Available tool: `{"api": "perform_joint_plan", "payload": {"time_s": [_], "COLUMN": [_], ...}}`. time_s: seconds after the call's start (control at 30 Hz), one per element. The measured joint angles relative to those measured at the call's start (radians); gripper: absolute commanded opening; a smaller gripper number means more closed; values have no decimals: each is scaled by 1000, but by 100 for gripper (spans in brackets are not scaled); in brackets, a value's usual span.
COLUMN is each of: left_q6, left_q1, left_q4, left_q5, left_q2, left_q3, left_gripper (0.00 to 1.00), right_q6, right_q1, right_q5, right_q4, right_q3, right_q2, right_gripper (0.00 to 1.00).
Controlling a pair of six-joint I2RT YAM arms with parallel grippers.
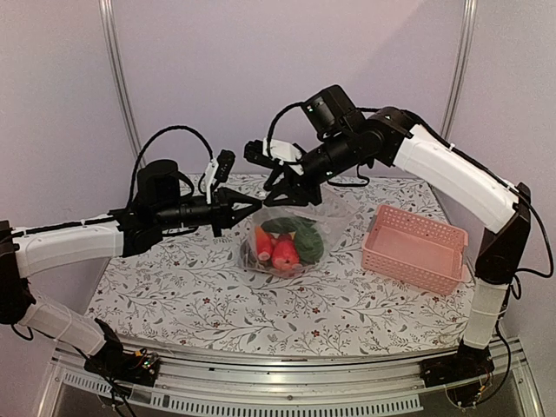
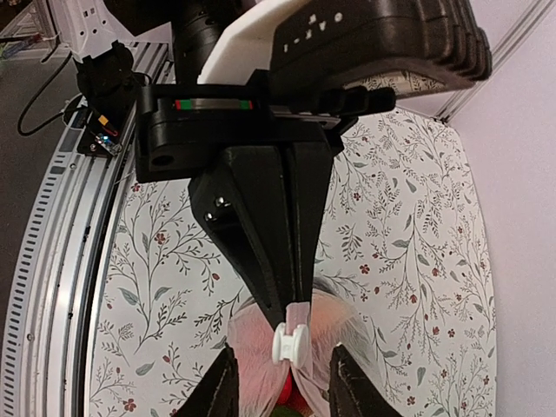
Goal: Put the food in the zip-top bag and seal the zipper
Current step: Pass from the left arm to the right, then hold the zipper from the zipper food storage bag.
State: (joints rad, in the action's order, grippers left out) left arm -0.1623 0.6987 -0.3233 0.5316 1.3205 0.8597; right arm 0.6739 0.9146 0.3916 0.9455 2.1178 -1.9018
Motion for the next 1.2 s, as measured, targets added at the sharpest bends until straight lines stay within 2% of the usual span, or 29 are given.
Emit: {"api": "perform_joint_plan", "payload": {"time_s": [0.27,0.5,0.67,0.77,0.83,0.93,1.1,1.2], "left_q6": [-3,-4,-4,-2,-6,3,18,25], "left_q1": [0,0,0,1,3,9,13,14], "left_q4": [0,0,0,0,0,0,9,18], "left_q5": [2,4,6,7,9,8,8,11], "left_q2": [0,0,0,0,0,0,0,3], "left_q3": [0,0,0,0,2,10,24,33], "left_gripper": [0,0,0,13,15,13,1,0], "right_q6": [-6,-8,-13,-19,-21,-19,-8,-3], "right_q1": [3,3,3,3,3,3,3,3], "right_q5": [3,3,2,-2,-2,-2,0,-2], "right_q4": [-4,-5,-5,-5,-4,-3,0,4], "right_q3": [3,4,5,8,10,11,14,17], "right_q2": [-23,-24,-24,-24,-24,-24,-24,-24], "right_gripper": [17,15,8,7,7,7,7,7]}}
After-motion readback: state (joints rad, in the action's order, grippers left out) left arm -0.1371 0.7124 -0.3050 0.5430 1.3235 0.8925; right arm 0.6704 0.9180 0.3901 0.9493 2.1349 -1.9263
